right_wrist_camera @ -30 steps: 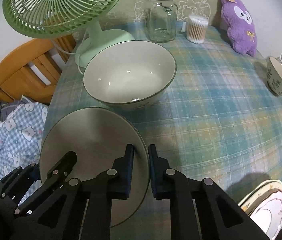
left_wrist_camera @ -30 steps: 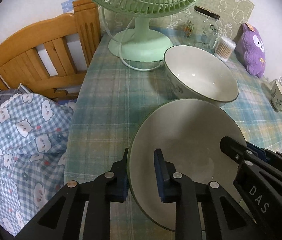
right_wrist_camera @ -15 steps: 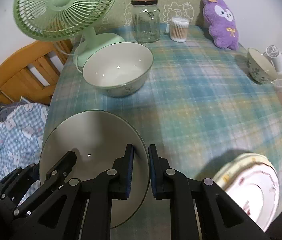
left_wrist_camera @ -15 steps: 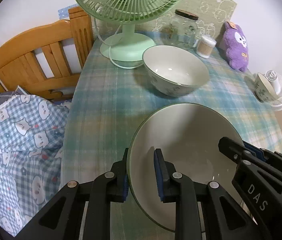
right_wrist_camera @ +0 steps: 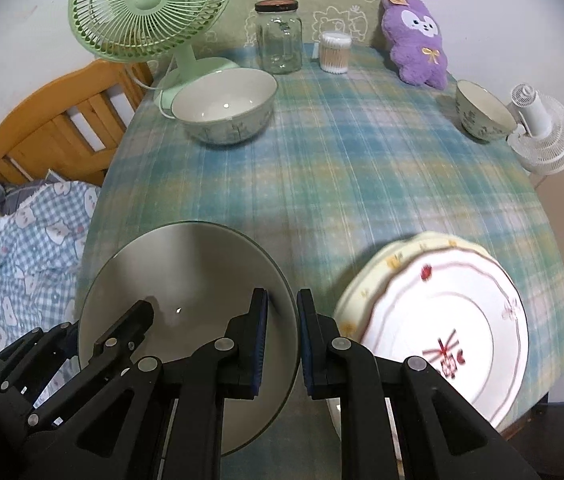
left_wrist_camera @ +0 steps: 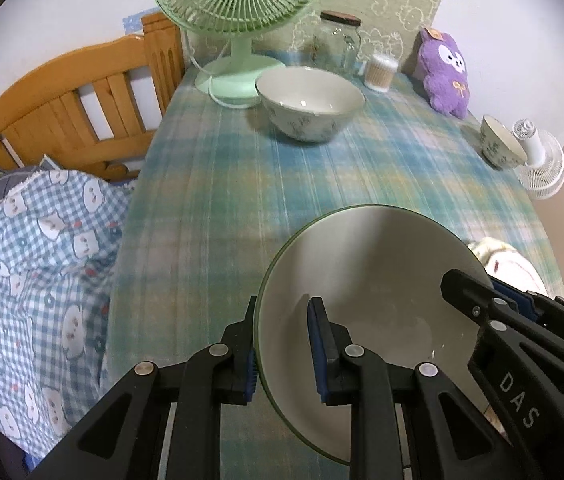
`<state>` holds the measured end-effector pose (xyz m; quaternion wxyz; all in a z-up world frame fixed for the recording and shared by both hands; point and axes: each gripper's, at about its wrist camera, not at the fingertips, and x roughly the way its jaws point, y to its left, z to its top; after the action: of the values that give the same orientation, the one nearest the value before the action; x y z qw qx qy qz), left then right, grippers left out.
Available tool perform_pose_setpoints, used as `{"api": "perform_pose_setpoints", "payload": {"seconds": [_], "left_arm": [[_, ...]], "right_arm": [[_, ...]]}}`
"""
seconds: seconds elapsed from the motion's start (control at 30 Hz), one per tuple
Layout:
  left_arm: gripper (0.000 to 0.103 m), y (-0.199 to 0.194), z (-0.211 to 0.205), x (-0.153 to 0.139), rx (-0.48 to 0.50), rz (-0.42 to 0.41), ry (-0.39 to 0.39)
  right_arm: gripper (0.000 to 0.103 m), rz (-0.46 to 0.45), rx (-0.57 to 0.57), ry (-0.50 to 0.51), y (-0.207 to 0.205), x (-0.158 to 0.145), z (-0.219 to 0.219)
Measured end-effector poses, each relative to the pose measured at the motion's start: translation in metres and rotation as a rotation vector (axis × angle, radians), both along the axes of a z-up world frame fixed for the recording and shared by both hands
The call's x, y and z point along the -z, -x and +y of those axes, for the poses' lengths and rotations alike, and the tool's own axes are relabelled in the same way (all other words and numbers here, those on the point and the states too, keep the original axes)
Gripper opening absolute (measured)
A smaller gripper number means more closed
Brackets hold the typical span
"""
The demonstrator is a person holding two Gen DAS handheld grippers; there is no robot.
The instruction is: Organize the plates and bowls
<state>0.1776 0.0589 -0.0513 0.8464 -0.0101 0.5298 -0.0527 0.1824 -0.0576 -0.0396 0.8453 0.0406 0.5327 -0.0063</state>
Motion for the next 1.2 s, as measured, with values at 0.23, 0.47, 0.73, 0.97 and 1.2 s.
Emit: {"api": "perform_pose_setpoints", "payload": {"seconds": [0.23,0.47,0.73,0.97,1.2], "left_arm": [[0.02,0.019,-0.005,0.007,-0.001,-0.004,-0.005],[0.02,0.026,-0.01,0.02,-0.003,0.006,0.016],[0.02,0.027,-0.014,0.027,-0.004,0.014,0.011],[0.034,0.029,-0.02,0.029,0.012,0.045,-0.005],[0.059,0.029,-0.019,0.026,-0.047,0.059,-0.021]], "right_arm": [[0.018,0.007,-0.015,0.001,0.017,0.01,-0.005],[0.018,0.036,-0.015,0.029,0.02,0.024,-0.011],[0.018,0.057,-0.042,0.034,0.017,0.032,-0.012],[0.02,0.1,-0.08,0.013,0.016,0.035,-0.016],[0.027,0.082,-0.128,-0.013,0.016,0.026,-0.022]]}}
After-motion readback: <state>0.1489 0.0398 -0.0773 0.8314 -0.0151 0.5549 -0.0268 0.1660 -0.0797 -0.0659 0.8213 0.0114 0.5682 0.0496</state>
